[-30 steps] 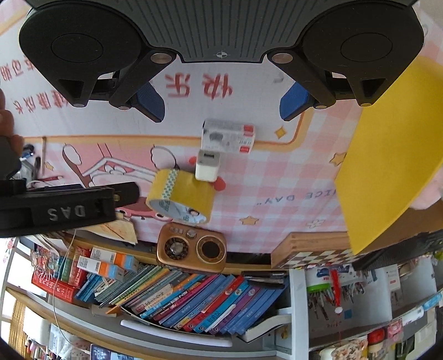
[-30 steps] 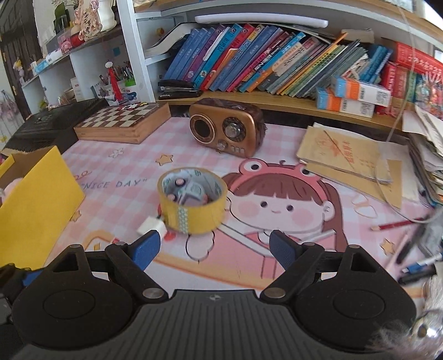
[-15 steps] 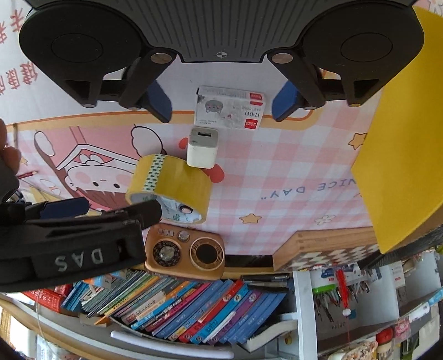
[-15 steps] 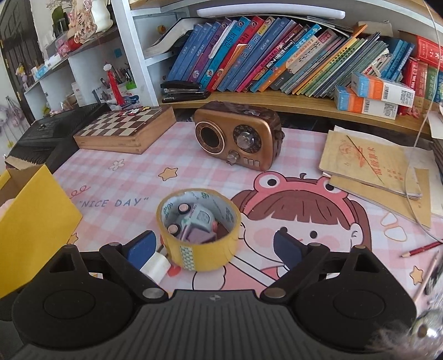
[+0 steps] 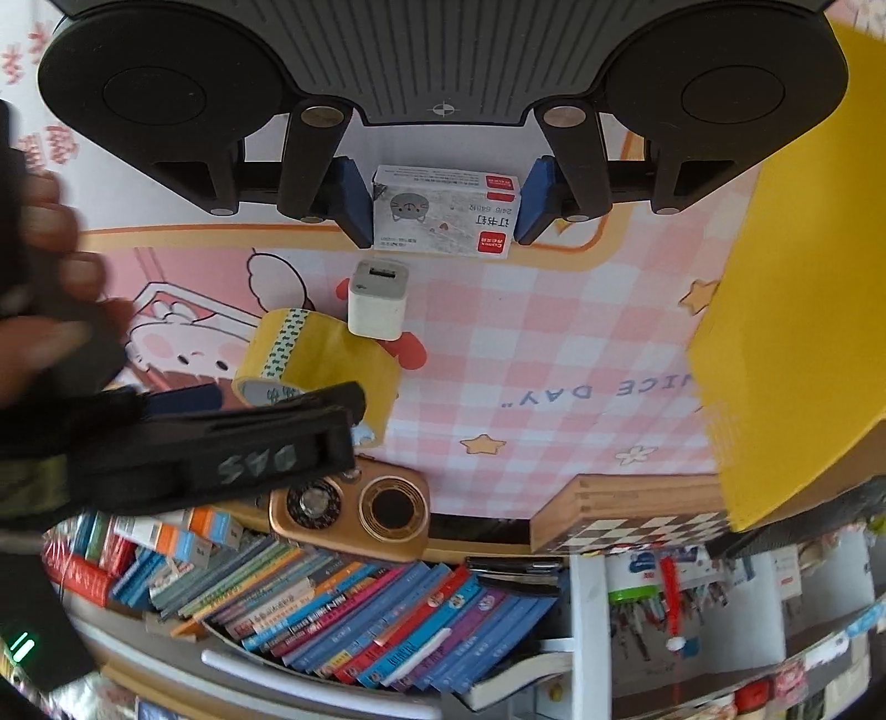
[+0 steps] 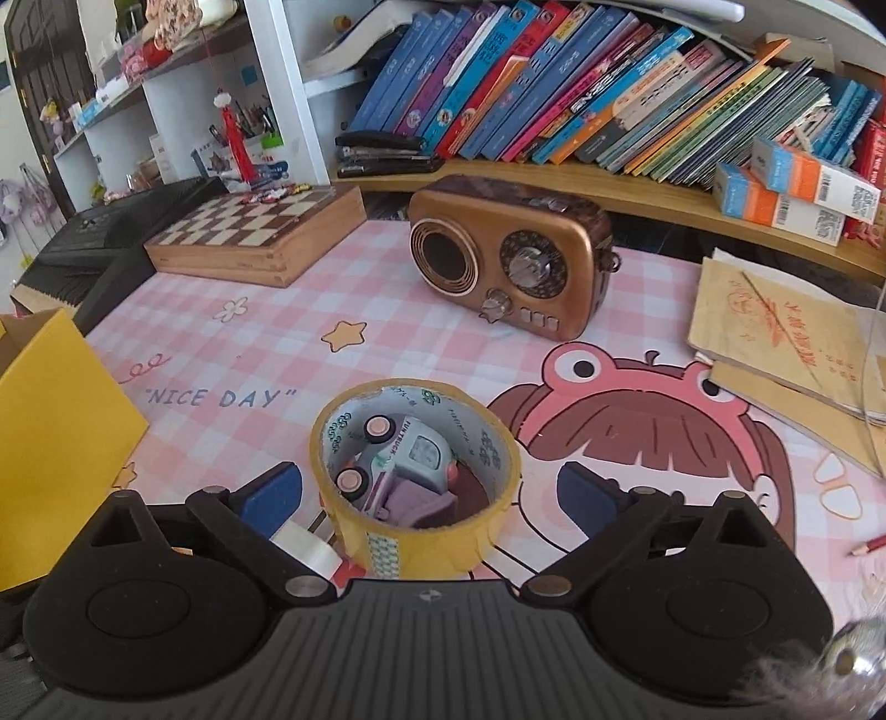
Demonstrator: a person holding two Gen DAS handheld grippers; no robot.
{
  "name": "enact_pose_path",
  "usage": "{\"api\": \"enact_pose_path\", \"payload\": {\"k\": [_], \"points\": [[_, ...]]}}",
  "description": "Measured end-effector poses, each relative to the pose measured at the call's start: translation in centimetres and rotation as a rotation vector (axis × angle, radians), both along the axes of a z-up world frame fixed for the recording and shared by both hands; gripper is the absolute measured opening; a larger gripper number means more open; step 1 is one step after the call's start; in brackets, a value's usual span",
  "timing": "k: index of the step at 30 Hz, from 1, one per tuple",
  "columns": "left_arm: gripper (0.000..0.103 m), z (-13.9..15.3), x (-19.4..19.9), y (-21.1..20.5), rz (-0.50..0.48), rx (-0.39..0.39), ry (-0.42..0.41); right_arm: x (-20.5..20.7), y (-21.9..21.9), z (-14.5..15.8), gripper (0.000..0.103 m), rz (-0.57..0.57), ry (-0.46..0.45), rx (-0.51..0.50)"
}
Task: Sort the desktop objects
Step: 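Grasp the white staples box with the left tool while the right tool grasps the yellow tape roll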
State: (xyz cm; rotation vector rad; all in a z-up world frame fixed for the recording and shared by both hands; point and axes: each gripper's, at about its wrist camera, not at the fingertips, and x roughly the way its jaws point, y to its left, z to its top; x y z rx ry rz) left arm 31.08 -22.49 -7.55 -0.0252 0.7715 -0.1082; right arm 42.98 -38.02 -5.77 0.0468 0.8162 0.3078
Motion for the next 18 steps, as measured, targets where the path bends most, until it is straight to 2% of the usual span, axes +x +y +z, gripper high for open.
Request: {"api": "enact_pose_path", "payload": {"k": [8, 12, 18], "points": [[0.054, 2.2, -3.8, 3.0, 0.042, -0.083, 0.000, 1.5, 1.5, -1.5, 0.097, 0.039, 0.027, -0.048], [0.054, 2.9, -5.1, 4.0, 0.042, -0.077, -0.002, 1.6, 2.2, -1.7, 0.088, 0.055, 0.026, -0.091], [0.054, 4.6, -6.4, 4.3, 0.014, -0.062, -0.036, 0.9, 2.6, -0.8, 0.087, 0.058, -0.032, -0.098]]}}
